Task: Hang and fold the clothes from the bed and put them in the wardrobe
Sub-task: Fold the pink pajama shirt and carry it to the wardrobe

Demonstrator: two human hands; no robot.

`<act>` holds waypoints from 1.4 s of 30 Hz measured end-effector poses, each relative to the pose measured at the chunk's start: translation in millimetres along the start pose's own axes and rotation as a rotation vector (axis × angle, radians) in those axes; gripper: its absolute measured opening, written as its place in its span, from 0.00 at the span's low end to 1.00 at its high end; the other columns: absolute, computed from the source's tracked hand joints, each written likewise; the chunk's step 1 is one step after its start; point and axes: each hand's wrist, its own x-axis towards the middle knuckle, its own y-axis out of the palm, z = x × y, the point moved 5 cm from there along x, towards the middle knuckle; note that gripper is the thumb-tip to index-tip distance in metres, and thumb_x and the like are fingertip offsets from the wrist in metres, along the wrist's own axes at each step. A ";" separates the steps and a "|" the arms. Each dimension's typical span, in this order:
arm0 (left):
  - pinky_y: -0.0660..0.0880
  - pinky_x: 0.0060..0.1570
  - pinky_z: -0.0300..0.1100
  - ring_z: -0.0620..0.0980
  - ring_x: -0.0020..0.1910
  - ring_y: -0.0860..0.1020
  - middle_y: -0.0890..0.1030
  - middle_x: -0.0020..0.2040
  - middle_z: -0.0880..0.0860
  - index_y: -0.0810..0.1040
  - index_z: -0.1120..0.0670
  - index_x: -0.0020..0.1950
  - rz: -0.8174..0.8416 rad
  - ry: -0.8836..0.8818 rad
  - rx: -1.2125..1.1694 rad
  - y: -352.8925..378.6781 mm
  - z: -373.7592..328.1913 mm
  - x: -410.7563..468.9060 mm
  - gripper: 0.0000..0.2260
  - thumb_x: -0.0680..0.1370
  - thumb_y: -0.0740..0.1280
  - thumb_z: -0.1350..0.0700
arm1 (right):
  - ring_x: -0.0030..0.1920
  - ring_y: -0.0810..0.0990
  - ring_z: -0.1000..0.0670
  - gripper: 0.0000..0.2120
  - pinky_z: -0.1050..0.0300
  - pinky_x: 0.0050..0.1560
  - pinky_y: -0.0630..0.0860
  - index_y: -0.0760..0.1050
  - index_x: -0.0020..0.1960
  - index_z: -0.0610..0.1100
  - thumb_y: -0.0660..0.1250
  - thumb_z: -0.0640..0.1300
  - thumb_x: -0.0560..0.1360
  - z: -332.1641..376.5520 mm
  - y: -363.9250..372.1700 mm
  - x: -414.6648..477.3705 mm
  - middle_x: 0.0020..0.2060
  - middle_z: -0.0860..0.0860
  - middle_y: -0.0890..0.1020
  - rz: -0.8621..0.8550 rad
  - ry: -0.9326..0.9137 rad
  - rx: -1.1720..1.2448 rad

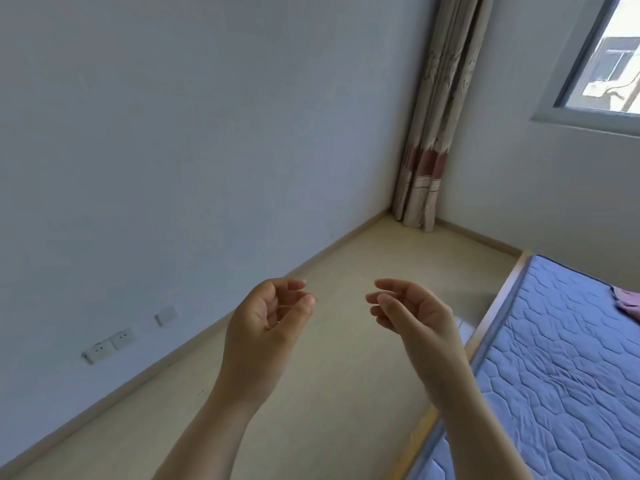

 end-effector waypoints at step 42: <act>0.80 0.52 0.55 0.50 0.46 0.83 0.85 0.46 0.52 0.81 0.47 0.50 0.965 0.039 -0.161 374.8 60.5 529.3 0.12 0.68 0.70 0.47 | 0.45 0.84 0.46 0.07 0.51 0.53 0.79 0.81 0.50 0.44 0.66 0.34 0.77 -51.5 -146.0 429.3 0.42 0.46 0.86 -0.964 0.014 -0.182</act>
